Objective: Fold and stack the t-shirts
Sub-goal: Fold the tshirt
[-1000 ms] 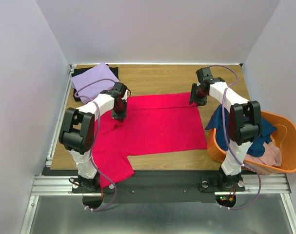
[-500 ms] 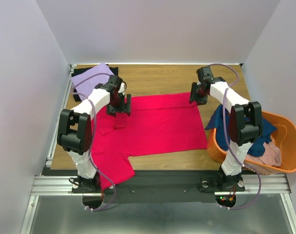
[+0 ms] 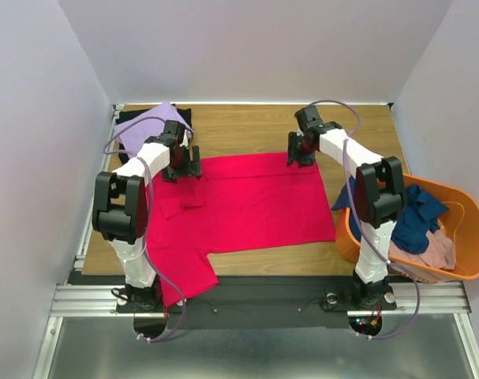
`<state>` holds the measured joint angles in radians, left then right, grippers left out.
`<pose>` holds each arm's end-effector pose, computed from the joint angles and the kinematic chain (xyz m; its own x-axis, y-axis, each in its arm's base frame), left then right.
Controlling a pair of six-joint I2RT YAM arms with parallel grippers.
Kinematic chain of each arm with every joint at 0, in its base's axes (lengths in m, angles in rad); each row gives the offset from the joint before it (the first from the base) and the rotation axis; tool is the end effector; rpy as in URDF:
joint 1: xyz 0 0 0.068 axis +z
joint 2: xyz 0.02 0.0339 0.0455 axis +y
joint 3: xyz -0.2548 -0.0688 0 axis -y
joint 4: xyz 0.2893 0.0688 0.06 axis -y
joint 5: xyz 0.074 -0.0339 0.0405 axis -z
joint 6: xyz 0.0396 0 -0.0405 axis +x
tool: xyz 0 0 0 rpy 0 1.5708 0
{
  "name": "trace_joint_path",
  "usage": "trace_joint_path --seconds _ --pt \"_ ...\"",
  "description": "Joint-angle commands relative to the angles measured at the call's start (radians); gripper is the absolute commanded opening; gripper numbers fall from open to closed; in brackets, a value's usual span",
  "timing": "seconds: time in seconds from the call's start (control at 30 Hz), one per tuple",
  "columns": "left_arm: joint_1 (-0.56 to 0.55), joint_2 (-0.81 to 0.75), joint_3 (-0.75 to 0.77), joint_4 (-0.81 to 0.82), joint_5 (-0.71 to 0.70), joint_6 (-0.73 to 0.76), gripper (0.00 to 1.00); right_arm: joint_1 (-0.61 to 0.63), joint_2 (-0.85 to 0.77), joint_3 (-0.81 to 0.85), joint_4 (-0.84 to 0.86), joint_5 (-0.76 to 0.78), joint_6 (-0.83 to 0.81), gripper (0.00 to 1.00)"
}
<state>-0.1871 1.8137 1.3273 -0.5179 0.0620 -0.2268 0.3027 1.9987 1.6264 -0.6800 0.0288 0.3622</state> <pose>0.4181 -0.0817 0.1828 -0.8569 -0.0662 -0.5112 0.0263 0.9848 -0.1716 0.4521 0.1400 0.1973 -0.8760 0.0975 -0.4723 0.0279 0.9880 0.1522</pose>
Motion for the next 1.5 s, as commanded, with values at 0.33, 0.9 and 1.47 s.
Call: trace_joint_path --seconds 0.33,0.9,1.47 --pt "0.012 0.145 0.016 0.07 0.007 -0.026 0.89 0.003 0.195 0.067 0.005 0.107 0.027 0.5" --pt "0.012 0.315 0.231 0.055 0.055 -0.083 0.89 -0.08 0.399 0.38 -0.069 0.177 -0.012 0.53" --pt "-0.002 0.072 0.117 0.143 -0.037 -0.046 0.9 -0.073 0.37 0.491 -0.063 0.005 -0.097 0.63"
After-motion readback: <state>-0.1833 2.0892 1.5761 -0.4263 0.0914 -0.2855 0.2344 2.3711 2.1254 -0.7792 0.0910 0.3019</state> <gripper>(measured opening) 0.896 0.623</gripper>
